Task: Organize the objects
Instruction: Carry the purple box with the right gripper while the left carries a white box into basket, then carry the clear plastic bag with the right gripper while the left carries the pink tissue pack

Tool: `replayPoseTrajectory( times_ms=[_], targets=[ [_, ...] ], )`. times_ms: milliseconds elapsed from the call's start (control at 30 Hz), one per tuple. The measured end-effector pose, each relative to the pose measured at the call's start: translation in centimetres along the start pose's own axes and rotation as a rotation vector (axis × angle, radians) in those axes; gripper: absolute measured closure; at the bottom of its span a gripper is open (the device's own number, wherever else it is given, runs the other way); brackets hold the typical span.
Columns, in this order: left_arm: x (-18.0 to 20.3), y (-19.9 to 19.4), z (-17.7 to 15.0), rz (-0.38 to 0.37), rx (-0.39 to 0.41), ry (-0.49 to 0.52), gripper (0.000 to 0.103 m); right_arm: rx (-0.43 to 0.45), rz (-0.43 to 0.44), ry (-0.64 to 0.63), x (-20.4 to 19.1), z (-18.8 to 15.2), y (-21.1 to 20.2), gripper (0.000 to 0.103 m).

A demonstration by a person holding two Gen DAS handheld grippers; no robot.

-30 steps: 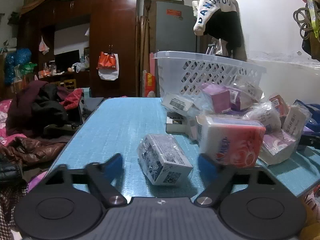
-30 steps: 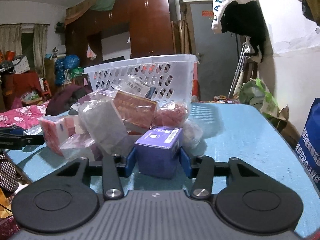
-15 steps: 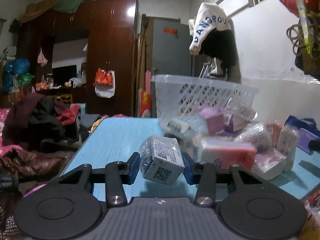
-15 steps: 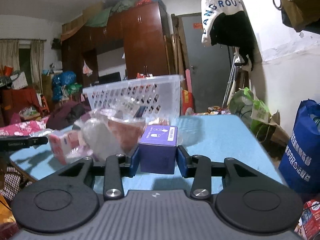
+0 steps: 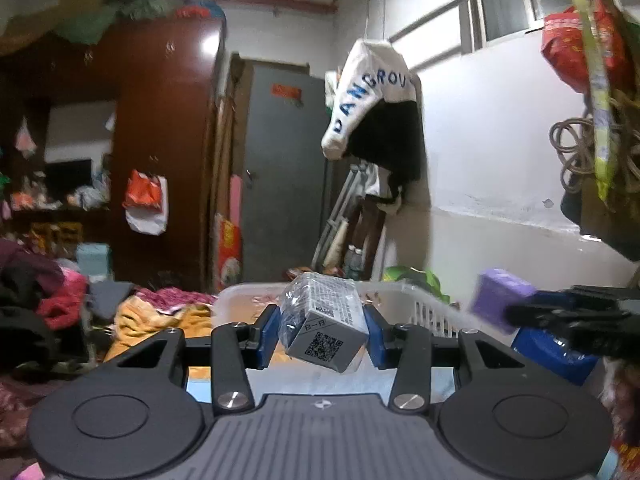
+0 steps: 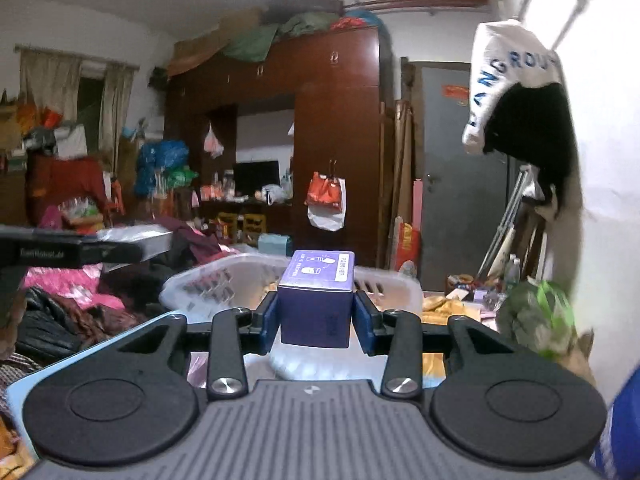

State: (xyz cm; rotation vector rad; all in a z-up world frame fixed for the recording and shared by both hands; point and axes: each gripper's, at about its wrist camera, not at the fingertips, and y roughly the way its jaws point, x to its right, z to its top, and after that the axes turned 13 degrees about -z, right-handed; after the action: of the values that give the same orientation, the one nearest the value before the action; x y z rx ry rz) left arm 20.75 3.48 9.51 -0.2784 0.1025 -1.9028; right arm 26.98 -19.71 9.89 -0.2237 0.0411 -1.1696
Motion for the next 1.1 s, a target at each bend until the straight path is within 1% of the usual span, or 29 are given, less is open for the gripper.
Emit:
replayPoseTrajectory(
  times_ms=[67, 100, 133, 167, 233, 333, 367, 400, 433, 467, 500, 533, 567, 600, 667, 700, 733, 767, 800, 833, 900, 933, 1000, 1067, 1100],
  targets=[
    [-0.7, 3.3, 0.9, -0.022, -0.038, -0.015, 0.055, -0.051, 0.073, 0.033, 0.3, 1.4, 3.0, 0.061],
    [-1.2, 5.1, 1.2, -0.019, -0.083, -0.015, 0.055, -0.084, 0.095, 0.043, 0.3, 1.8, 4.7, 0.061],
    [-1.5, 6.4, 1.0, -0.004, -0.115, -0.031, 0.055, -0.111, 0.087, 0.042, 0.2, 1.9, 5.8, 0.061],
    [-2.0, 7.4, 0.9, -0.001, -0.129, -0.053, 0.055, -0.124, 0.076, 0.032, 0.0, 1.9, 6.9, 0.061],
    [-2.4, 8.0, 0.4, -0.009, -0.136, -0.079, 0.055, -0.145, 0.069, 0.028, -0.2, 1.7, 8.2, 0.061],
    [-2.2, 8.5, -0.1, -0.029, -0.15, -0.076, 0.055, -0.154, 0.071, 0.012, -0.8, 1.1, 9.1, 0.06],
    [-2.1, 8.7, -0.2, -0.041, -0.156, -0.068, 0.052, -0.15, 0.064, -0.001, -1.1, 1.0, 9.3, 0.06],
    [-2.0, 8.7, -0.5, -0.044, -0.156, -0.047, 0.037, -0.139, 0.057, -0.004, -1.3, 0.9, 9.1, 0.058],
    [-1.9, 8.3, -0.6, -0.037, -0.149, -0.027, 0.026, -0.131, 0.049, -0.003, -1.3, 1.0, 8.9, 0.046],
    [-1.6, 7.8, -0.8, -0.011, -0.124, -0.003, 0.012, -0.14, 0.042, -0.004, -1.2, 1.2, 8.7, 0.035],
    [-1.2, 7.1, -1.0, 0.005, -0.098, 0.015, 0.009, -0.132, 0.024, -0.002, -1.2, 1.2, 8.1, 0.014],
    [-0.9, 6.0, -1.1, 0.004, -0.072, 0.021, 0.009, -0.098, 0.005, 0.0, -0.4, 1.3, 6.1, 0.002],
    [-0.8, 4.7, -1.4, -0.021, -0.043, 0.017, 0.003, -0.06, -0.001, 0.004, -0.2, 1.0, 4.6, 0.0],
    [-0.5, 3.3, -2.0, -0.06, -0.01, 0.006, 0.0, -0.017, 0.016, 0.01, 0.2, 0.5, 2.9, 0.0],
    [0.0, 0.4, -4.0, -0.122, 0.039, -0.011, 0.0, 0.019, 0.038, 0.049, 1.0, -1.0, 0.1, 0.0],
    [0.5, -0.9, -5.4, -0.146, 0.049, -0.007, 0.0, 0.029, 0.04, 0.088, 1.5, -2.1, -1.3, 0.0],
    [0.9, -2.1, -6.6, -0.155, 0.051, 0.001, 0.0, 0.034, 0.062, 0.125, 1.9, -3.8, -2.8, 0.0],
    [1.4, -3.5, -8.3, -0.14, 0.051, 0.019, 0.0, 0.031, 0.091, 0.144, 2.2, -5.6, -4.1, 0.0],
    [2.1, -4.6, -9.7, -0.111, 0.046, 0.038, 0.0, 0.015, 0.103, 0.151, 2.2, -7.8, -5.3, 0.0],
    [2.5, -5.8, -11.0, -0.082, 0.056, 0.043, 0.0, 0.007, 0.095, 0.155, 2.2, -9.6, -6.2, 0.0],
    [3.3, -7.8, -13.7, -0.029, 0.091, 0.006, 0.0, -0.01, 0.073, 0.161, 1.9, -12.9, -7.7, 0.0],
    [3.8, -8.3, -14.7, -0.024, 0.095, -0.006, 0.0, -0.02, 0.091, 0.192, 1.9, -14.5, -8.4, 0.0],
    [4.5, -8.7, -16.6, -0.025, 0.074, -0.006, 0.0, -0.047, 0.135, 0.247, 2.0, -16.1, -8.5, 0.0],
    [5.0, -8.1, -17.4, -0.027, 0.04, 0.021, 0.0, -0.051, 0.147, 0.256, 1.7, -16.8, -8.4, 0.003],
    [5.3, -7.5, -17.7, -0.014, 0.015, 0.041, 0.0, -0.053, 0.154, 0.25, 1.5, -16.7, -8.3, 0.007]
  ],
)
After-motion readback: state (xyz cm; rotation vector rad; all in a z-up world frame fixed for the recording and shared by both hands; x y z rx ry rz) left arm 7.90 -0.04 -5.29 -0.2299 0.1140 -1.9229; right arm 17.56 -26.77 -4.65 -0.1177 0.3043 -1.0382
